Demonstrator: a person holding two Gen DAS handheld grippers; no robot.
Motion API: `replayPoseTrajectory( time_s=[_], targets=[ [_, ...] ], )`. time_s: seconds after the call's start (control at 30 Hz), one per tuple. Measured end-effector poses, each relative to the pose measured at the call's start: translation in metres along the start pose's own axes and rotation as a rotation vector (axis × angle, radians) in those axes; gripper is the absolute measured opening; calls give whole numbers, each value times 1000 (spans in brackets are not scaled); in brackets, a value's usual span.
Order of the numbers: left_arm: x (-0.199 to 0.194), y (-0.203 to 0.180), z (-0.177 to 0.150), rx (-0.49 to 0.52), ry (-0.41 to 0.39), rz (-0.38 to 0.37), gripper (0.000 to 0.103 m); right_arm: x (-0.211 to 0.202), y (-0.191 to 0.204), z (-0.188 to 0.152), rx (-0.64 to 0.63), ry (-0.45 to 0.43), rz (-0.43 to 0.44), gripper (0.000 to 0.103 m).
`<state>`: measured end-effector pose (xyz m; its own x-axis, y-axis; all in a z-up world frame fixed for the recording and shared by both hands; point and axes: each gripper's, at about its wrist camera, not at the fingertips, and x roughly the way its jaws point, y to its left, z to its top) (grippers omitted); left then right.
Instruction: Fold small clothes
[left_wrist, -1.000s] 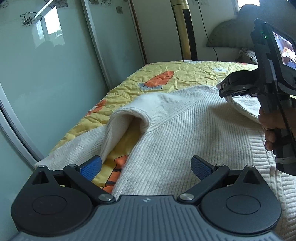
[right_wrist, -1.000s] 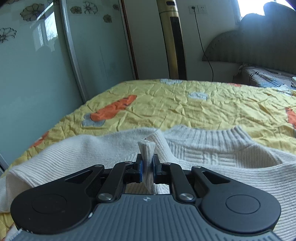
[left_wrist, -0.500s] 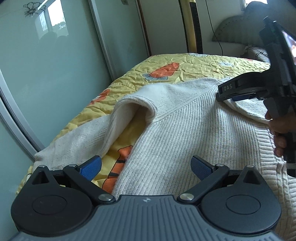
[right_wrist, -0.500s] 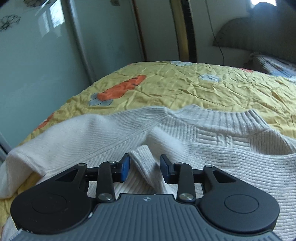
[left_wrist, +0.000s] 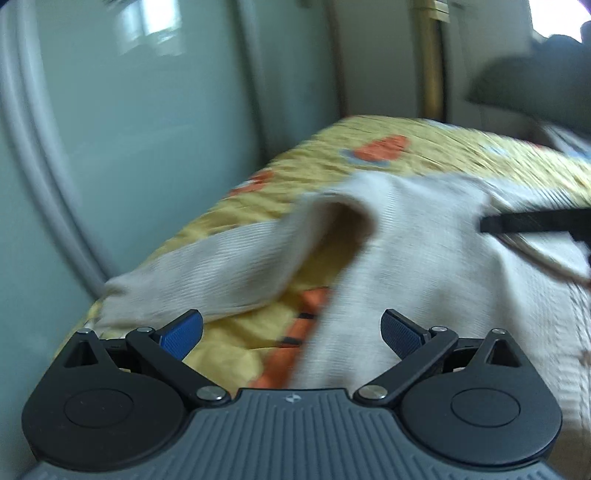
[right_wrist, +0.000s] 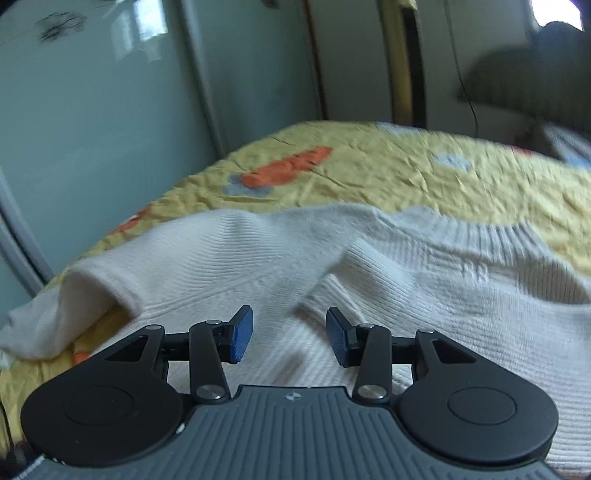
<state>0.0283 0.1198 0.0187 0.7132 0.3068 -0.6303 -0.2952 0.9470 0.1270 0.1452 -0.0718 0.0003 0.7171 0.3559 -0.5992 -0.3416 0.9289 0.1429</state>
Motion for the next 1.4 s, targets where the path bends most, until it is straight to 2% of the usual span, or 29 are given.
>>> replayPoseTrajectory(
  time_s=[0.1,0.27,0.33,0.43,0.57,0.73,0.9,0.97,1.07,1.17,1.3,1.37,1.4],
  targets=[
    [9,38,3,-131,28,42,103,-15,23,-5,-119,-58,7,50],
    [21,96,6,-220,37,201,103,-35,83,-16,-393,-173,115,50],
    [28,120,6,-264,62,219,103,-38,112,-23,-521,-208,155,50],
    [39,152,6,-373,131,140,103,-35,152,-38,-701,-245,176,49],
    [52,181,0,-542,189,1,103,-20,195,-55,-877,-238,195,47],
    [69,196,-5,-681,246,-201,103,0,234,-71,-1049,-204,204,46],
    [84,195,-4,-774,274,-338,103,20,255,-90,-1224,-201,154,42],
    [89,198,-5,-815,282,-386,103,24,261,-94,-1248,-226,134,39],
    [95,197,-7,-872,300,-475,103,28,268,-96,-1265,-230,128,18],
    [105,196,-10,-935,319,-547,102,28,268,-94,-1245,-253,132,16],
    [116,196,-12,-1019,296,-552,99,13,254,-70,-1006,-255,210,11],
    [121,197,-11,-1061,276,-540,90,4,246,-56,-912,-250,249,10],
    [124,197,-10,-1080,271,-535,81,1,243,-52,-889,-249,259,10]
  ],
)
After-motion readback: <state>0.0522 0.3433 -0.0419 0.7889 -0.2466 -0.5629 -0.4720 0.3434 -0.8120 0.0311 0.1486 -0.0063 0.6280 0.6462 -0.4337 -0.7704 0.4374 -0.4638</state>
